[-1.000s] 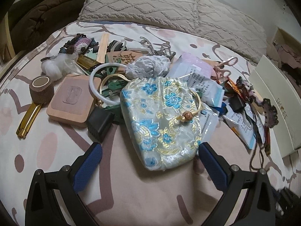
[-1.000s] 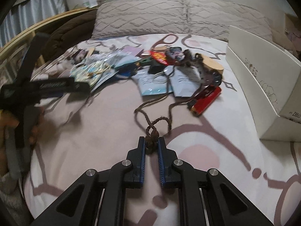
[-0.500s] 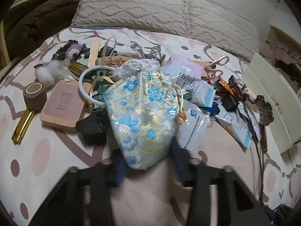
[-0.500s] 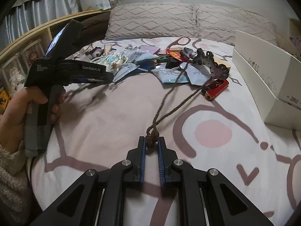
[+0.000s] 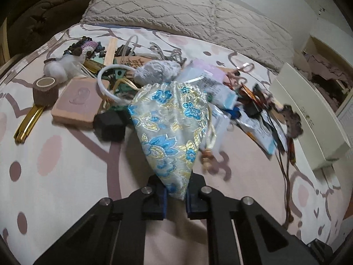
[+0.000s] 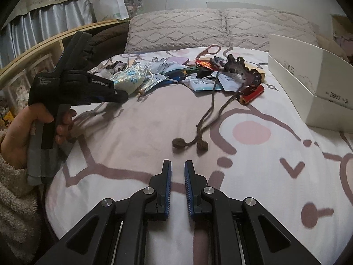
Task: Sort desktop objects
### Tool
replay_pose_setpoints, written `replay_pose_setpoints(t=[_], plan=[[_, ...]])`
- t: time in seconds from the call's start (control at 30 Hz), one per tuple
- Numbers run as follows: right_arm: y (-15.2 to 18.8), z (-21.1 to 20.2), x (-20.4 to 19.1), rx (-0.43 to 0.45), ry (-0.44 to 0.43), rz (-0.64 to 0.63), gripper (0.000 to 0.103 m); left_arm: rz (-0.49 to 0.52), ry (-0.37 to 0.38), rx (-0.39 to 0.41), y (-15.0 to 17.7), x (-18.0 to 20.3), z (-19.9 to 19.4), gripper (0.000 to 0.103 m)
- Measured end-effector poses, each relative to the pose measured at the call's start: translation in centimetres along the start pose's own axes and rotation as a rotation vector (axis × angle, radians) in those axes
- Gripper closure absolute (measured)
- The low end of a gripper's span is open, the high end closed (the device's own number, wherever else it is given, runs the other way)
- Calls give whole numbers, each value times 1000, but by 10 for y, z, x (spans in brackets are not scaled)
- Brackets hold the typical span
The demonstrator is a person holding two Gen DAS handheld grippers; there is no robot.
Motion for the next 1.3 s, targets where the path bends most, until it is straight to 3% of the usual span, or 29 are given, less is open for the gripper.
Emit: replay_pose_setpoints(t=[0.4,0.53,0.6,0.63,0.67,0.77,0.83,0.93,1.0,1.07,1.23,1.3], plan=[[-4,-3,5,-20,-39,98,90,110,78,-29,40,34,-34,91],[-15,-4,14,-25,16,106,88,116,94,-29,44,34,-42,91],[-23,-3,22,-14,34,127,67,117,90,-29,44,33,-42,91],[-27,-3,25,-12,35,142,32,122,85,-27,44,32,-43,91],[-32,-2,27,-9,33,153,13,127,76,-23,43,32,-43,91],[-45,3,29,-2,44,139,13,142,51,-9,40,28,-44,80],[-51,10,31,-13,55,139,13,134,53,2,37,26,-47,55],[-53,27,35,-53,45,160,14,126,25,38,29,20,-52,33],[-53,39,36,-78,43,163,16,129,1,62,24,15,-55,32],[-52,50,36,-96,45,142,43,120,-5,66,21,11,-54,31],[-44,68,37,-129,88,87,56,106,-6,60,22,7,-52,31],[-44,66,33,-116,68,76,73,104,-4,62,22,7,-52,31]])
Point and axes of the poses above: each gripper's, at about its wrist camera, not at the fingertips, and z roughly the way its jaws point, x to its right, y to its underside, the point moved 10 cm from there along z, roughly the way its jaws point, and after that the axes turned 10 degrees about x, right-handed, at the moved point
